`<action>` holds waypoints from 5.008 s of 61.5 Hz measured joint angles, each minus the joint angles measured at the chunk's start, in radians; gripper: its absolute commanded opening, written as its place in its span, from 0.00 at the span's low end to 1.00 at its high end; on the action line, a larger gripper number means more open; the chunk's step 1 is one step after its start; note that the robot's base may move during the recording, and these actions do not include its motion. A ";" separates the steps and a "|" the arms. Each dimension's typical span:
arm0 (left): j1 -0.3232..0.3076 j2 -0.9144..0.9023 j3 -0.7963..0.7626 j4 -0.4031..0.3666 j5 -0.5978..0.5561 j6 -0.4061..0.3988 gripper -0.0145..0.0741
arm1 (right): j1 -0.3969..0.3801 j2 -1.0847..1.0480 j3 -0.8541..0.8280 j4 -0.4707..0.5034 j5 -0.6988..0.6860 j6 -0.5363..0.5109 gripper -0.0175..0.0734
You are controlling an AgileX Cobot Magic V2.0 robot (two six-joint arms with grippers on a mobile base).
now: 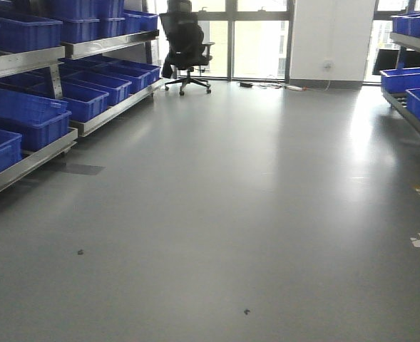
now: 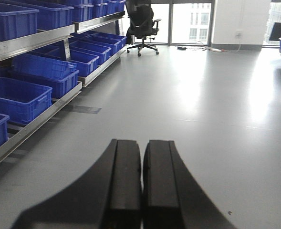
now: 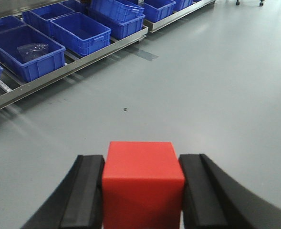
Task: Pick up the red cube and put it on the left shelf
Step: 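Drive the base to the blue crate shelf holding the red cube, then align the base in front of the empty blue crate on the shelf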
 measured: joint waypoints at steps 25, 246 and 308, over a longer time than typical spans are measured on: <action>0.000 0.000 0.000 0.000 0.000 0.000 0.28 | 0.000 0.000 0.000 0.000 0.000 0.000 0.42; 0.000 0.000 0.000 0.000 0.000 0.000 0.28 | 0.000 0.000 0.000 -0.002 0.017 0.000 0.42; 0.000 0.000 0.000 0.000 0.000 0.000 0.28 | 0.000 0.000 0.000 -0.002 0.019 -0.001 0.42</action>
